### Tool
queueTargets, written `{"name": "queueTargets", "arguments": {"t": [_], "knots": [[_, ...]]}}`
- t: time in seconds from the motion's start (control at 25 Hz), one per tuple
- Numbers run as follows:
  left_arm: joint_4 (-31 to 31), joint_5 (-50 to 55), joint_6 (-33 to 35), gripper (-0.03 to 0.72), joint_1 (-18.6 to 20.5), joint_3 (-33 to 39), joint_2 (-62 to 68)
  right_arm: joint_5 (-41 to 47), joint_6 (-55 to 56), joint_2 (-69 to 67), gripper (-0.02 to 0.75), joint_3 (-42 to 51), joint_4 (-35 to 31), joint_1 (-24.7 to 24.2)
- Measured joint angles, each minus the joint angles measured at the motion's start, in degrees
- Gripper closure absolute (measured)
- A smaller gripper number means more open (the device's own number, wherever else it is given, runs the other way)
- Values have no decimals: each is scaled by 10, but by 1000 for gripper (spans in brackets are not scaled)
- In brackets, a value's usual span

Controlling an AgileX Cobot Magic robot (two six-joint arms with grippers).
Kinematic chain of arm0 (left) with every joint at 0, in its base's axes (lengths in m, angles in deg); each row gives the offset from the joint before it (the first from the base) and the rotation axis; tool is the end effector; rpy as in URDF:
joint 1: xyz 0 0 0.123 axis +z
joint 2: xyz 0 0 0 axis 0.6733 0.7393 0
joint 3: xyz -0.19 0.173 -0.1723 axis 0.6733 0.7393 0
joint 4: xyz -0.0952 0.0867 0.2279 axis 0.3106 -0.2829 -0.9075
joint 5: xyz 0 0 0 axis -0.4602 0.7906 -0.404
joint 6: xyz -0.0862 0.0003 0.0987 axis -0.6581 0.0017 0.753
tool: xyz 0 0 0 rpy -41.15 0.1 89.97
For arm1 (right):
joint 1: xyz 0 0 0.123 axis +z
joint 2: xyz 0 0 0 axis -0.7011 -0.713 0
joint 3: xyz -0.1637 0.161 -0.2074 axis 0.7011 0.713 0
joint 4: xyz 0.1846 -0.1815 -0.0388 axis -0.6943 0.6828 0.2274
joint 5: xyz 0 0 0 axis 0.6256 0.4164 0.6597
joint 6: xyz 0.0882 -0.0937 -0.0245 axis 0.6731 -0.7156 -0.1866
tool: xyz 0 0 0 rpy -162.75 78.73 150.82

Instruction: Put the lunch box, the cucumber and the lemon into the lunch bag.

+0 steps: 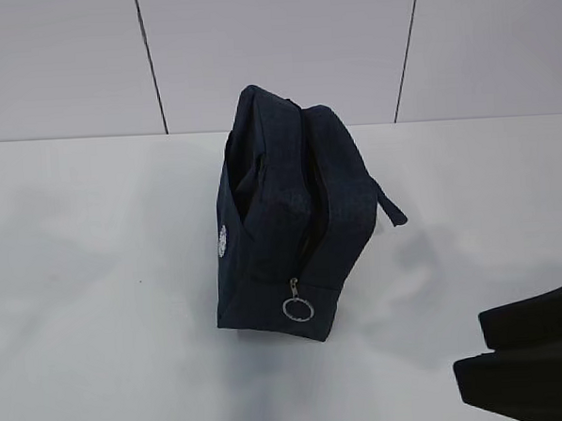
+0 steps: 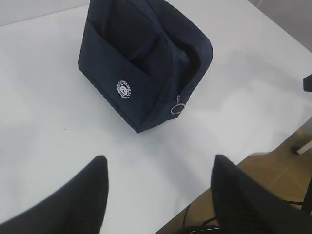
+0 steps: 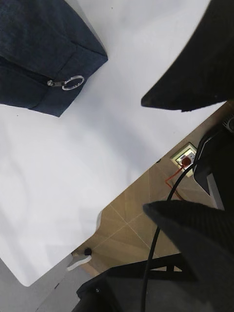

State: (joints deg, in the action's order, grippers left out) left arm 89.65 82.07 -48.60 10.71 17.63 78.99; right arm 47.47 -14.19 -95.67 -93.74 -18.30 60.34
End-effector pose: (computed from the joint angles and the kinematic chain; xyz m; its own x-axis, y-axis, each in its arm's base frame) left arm 0.0932 -0.0911 0.3697 -0.5552 0.2324 -0.7986 0.6134 0.7628 -0.2045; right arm 0.1252 0.1186 0.2572 -0.5309 -0.2586 -0.8070 -0.7391 0.6072 0.2917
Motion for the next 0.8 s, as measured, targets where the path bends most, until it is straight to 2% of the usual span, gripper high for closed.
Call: {"name": "queueTargets", "arguments": {"t": [0.12,0.32,0.4,0.6,0.8], "knots": [[4,-4,0,223,0,0,0,-2,-31,-38,275,1,-46,0],[8,-15,0,223,0,0,0,-23,-65,-128,276,1,-181,0],[9,-15,0,223,0,0,0,-22,-93,-162,276,0,-215,0],[20,-16,0,223,0,0,0,-1,-119,-208,277,-1,-216,1],[22,-17,0,223,0,0,0,-22,-112,-192,279,-1,-213,1]]}}
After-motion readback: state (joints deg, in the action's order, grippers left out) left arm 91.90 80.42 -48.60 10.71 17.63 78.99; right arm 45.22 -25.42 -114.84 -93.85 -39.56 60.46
